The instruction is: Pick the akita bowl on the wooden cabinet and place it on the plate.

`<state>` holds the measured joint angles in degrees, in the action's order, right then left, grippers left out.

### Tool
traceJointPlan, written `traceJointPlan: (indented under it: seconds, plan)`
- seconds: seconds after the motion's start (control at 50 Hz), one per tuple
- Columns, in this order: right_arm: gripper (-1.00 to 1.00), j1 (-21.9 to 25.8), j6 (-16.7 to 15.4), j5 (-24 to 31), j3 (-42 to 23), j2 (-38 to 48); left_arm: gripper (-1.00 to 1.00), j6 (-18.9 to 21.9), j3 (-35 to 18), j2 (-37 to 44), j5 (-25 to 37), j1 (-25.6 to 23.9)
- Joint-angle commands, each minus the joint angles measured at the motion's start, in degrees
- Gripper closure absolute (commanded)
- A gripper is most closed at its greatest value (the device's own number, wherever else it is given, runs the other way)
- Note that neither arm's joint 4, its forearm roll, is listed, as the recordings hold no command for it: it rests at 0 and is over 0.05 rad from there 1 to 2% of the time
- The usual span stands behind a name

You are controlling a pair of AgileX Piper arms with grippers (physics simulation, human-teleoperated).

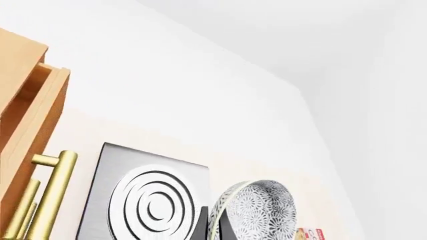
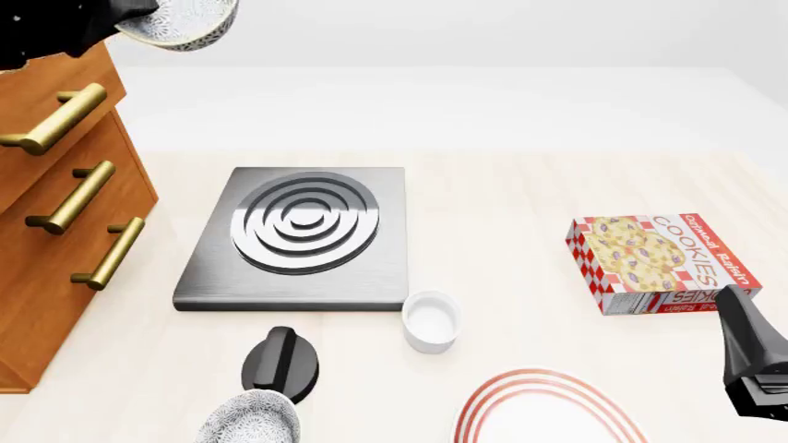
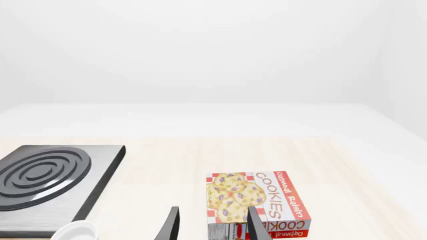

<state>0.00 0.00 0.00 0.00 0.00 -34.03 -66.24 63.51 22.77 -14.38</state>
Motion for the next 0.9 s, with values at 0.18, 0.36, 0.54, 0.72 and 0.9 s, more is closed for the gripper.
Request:
traceJointPlan:
  seconds: [0.18, 0.36, 0.54, 0.72, 0.9]
  plan:
    - [-1.00, 0.0, 0.0, 0.0, 0.0, 0.0, 1.00, 3.0, 2.5, -0.7, 0.4, -4.1]
    - [-1.00, 0.0, 0.0, 0.0, 0.0, 0.0, 1.00, 3.1, 3.5, -0.6, 0.3, -4.8]
    - [-1.00, 0.0, 0.0, 0.0, 0.0, 0.0, 1.00, 3.5, 3.5, -0.1, 0.4, -6.2]
    - [-1.00, 0.0, 0.0, 0.0, 0.0, 0.0, 1.00, 3.9, 3.4, 0.0, 1.2, -7.5]
    - [-1.00, 0.0, 0.0, 0.0, 0.0, 0.0, 1.00, 4.6, 2.7, 0.9, 2.3, -8.8]
